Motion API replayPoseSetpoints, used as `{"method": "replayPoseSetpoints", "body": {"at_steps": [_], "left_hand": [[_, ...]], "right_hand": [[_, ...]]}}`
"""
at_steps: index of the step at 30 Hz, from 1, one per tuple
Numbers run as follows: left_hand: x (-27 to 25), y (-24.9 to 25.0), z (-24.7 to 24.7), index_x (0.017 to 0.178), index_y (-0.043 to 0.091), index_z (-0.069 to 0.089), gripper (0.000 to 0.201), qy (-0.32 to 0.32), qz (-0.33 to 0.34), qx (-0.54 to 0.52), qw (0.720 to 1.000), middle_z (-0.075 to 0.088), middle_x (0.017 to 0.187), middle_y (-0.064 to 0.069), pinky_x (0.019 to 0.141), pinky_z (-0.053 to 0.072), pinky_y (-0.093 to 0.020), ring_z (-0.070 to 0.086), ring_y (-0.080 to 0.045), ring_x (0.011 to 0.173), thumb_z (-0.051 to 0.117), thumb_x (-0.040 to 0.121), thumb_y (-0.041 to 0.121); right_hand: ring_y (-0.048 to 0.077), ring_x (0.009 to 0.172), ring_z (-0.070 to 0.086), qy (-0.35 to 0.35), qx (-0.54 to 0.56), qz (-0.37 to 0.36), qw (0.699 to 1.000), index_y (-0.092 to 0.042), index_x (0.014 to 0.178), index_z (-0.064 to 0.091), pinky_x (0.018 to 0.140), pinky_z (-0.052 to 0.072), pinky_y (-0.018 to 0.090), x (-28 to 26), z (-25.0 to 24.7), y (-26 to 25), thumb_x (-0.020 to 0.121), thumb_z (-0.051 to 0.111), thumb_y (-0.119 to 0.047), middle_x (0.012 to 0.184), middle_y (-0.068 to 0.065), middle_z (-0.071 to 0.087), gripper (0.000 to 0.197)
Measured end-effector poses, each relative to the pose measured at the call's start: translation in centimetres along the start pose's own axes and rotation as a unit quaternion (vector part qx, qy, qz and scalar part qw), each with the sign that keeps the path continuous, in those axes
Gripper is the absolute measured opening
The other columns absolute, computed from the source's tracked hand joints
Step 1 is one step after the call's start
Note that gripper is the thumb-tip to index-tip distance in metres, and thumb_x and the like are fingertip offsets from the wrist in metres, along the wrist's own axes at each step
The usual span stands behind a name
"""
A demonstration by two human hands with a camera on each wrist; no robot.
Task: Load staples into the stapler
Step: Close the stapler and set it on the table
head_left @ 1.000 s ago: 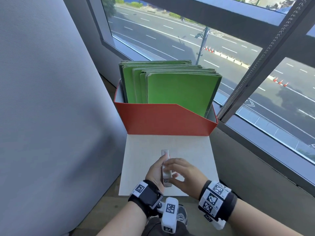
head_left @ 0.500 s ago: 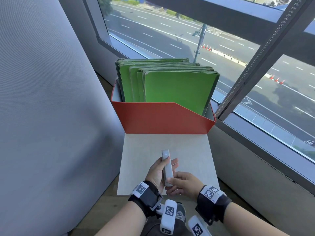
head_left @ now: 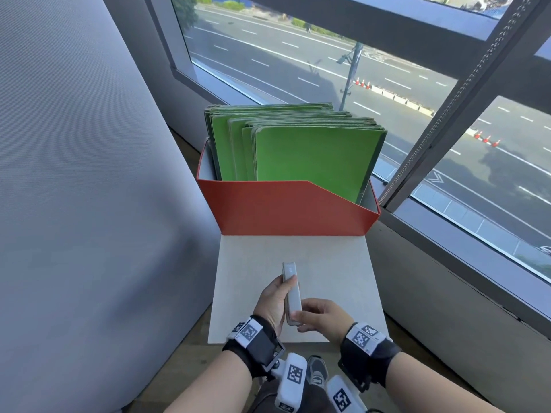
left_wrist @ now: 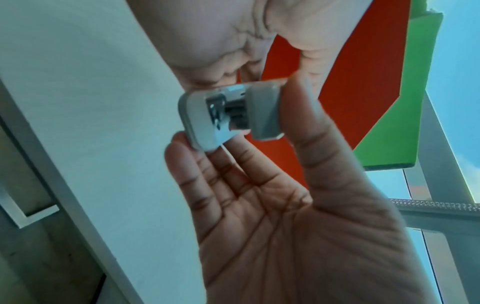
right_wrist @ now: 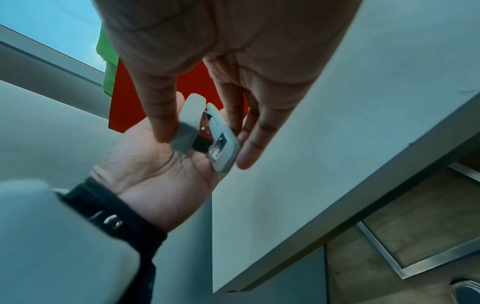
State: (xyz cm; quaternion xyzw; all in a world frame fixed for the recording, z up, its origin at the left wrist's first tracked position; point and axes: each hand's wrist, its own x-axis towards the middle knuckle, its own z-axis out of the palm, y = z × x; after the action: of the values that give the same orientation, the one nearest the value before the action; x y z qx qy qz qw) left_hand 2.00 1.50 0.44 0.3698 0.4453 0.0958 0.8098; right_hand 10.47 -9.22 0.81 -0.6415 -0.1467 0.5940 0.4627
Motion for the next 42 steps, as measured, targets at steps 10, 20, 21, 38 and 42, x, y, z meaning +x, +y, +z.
{"method": "replayPoseSetpoints", "body": {"at_steps": [10,20,21,38,42], "left_hand": [[1.0,3.5,-3.7,0.128,0.024,0.057,0.046,0.016,0.1,0.244,0.965,0.067,0.103,0.004,0.096,0.05,-0.033,0.064,-0.015,0.101,0.062,0.084,0.036],[4.6,7.9,-7.9,0.114,0.017,0.063,0.029,0.099,0.09,0.325,0.936,0.068,0.107,-0.004,0.095,0.053,-0.04,0.063,-0.019,0.097,0.062,0.086,0.023],[5.3,8.1,-8.4,0.114,0.016,0.064,0.027,0.098,0.087,0.327,0.936,0.069,0.107,-0.006,0.093,0.053,-0.039,0.065,-0.021,0.095,0.061,0.087,0.02],[8.5,7.2,-10.7,0.09,0.024,0.071,0.016,0.115,0.054,0.334,0.934,0.076,0.097,-0.008,0.083,0.058,-0.047,0.071,-0.026,0.088,0.058,0.086,0.015],[8.5,7.2,-10.6,0.094,0.02,0.071,0.019,0.119,0.058,0.344,0.929,0.074,0.097,-0.006,0.08,0.056,-0.033,0.07,-0.025,0.089,0.054,0.088,0.012]], "right_hand": [[0.016,0.076,0.069,0.004,-0.043,-0.053,0.998,-0.02,0.118,0.059,0.082,0.057,0.036,2.9,1.6,-3.2,0.079,0.073,-0.011,0.092,0.003,0.058,0.043],[0.019,0.072,0.056,0.018,-0.161,-0.045,0.986,-0.025,0.107,0.064,0.07,0.045,0.027,9.2,5.5,-6.9,0.078,0.071,-0.021,0.072,-0.004,0.057,0.03],[0.019,0.07,0.056,0.02,-0.16,-0.04,0.986,-0.022,0.11,0.065,0.07,0.046,0.03,10.0,5.9,-6.9,0.076,0.072,-0.022,0.07,-0.004,0.058,0.034],[0.016,0.072,0.063,0.045,-0.233,-0.029,0.971,-0.011,0.096,0.07,0.069,0.049,0.024,14.2,8.2,-5.8,0.077,0.068,-0.018,0.081,0.002,0.068,0.02],[0.011,0.058,0.051,0.059,-0.265,-0.032,0.962,-0.029,0.062,0.05,0.058,0.043,0.02,14.3,8.4,-5.9,0.077,0.07,-0.02,0.062,-0.008,0.054,0.026]]}}
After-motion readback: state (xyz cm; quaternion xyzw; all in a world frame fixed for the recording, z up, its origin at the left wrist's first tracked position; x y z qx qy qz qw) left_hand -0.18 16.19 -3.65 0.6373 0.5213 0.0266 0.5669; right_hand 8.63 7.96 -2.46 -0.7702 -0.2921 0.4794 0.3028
